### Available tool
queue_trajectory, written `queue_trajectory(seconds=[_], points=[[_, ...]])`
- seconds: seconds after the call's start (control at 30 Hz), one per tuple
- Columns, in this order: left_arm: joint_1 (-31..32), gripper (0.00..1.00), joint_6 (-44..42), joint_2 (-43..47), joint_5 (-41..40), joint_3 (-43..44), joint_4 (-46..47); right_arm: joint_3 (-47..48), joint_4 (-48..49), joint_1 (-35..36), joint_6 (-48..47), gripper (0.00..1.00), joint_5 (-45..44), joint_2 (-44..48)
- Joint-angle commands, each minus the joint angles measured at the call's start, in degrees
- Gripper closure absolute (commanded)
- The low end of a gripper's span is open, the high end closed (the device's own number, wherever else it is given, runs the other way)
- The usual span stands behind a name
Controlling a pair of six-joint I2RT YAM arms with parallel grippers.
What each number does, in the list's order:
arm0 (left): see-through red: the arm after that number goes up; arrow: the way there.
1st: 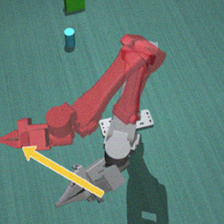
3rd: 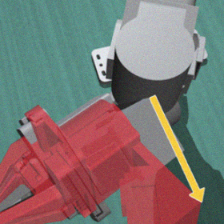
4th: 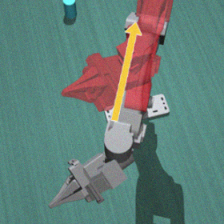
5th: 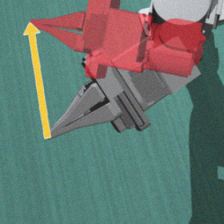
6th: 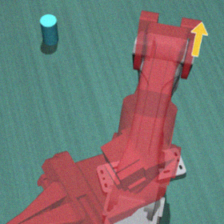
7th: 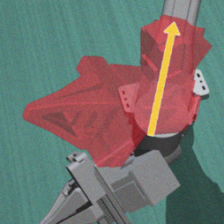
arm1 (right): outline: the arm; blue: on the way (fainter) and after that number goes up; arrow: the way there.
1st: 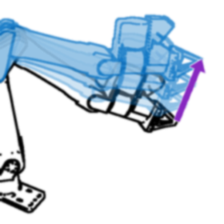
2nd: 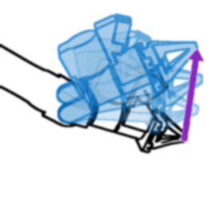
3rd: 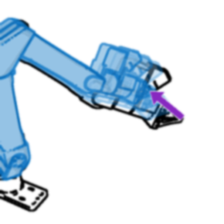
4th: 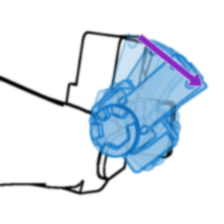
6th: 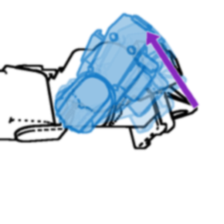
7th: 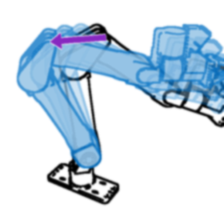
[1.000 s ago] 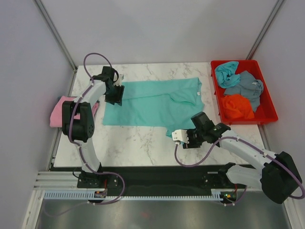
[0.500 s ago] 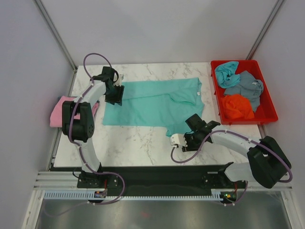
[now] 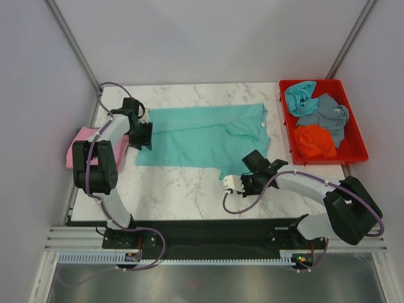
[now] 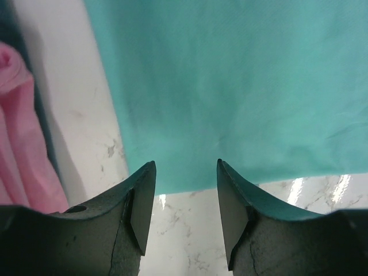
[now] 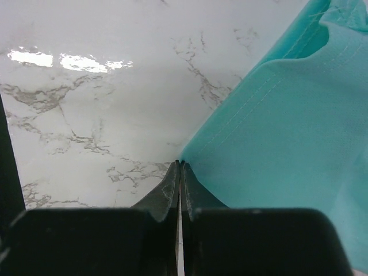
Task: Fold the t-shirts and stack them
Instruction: Fold the tshirt
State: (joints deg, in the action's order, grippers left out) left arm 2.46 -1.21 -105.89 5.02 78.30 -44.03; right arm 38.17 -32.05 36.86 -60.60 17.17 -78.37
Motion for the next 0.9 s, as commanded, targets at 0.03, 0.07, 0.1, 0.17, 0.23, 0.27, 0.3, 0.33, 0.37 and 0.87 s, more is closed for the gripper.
queue_trajectory(seconds=[0.03, 0.07, 0.1, 0.17, 0.23, 0.27, 0.3, 0.33, 0.37, 0.87], points=[[-5.87, 0.44, 5.84, 5.69, 4.95, -4.2, -1.14, -0.91, 4.01, 0.05, 1.44, 0.98, -1.79, 0.23], [-6.5, 0.44, 6.04, 6.04, 5.09, -4.65, -1.23, -0.82, 4.1, 0.05, 2.32, 0.98, -1.79, 0.23], [-7.2, 0.44, 6.13, 5.96, 5.27, -5.26, -1.32, -0.82, 4.1, 0.14, 2.59, 0.98, -1.87, 0.23], [-8.96, 0.45, 6.22, 5.87, 6.05, -5.53, -2.02, -0.64, 4.45, 0.05, 3.29, 0.98, -1.96, 0.23], [-10.01, 0.47, 6.22, 5.78, 6.76, -5.62, -2.64, -0.56, 4.45, 0.05, 3.38, 0.98, -2.05, 0.23], [-10.02, 0.48, 5.87, 5.78, 6.76, -5.62, -3.42, -0.56, 4.54, 0.05, 3.38, 0.98, -2.23, 0.23], [-10.19, 0.48, 5.78, 5.87, 6.67, -5.96, -3.87, -0.56, 4.54, 0.05, 3.29, 0.98, -2.31, 0.15], [-10.37, 0.48, 5.78, 6.39, 6.93, -6.49, -3.96, -0.47, 4.63, 0.05, 3.29, 0.98, -2.32, 0.06], [-10.37, 0.48, 5.96, 6.83, 7.46, -7.89, -3.52, -0.38, 4.98, 0.05, 3.38, 0.98, -2.32, -0.03], [-10.63, 0.5, 6.4, 0.51, 8.52, -6.76, -2.55, 0.85, 5.86, 0.05, 5.93, 0.99, -2.67, -1.09]])
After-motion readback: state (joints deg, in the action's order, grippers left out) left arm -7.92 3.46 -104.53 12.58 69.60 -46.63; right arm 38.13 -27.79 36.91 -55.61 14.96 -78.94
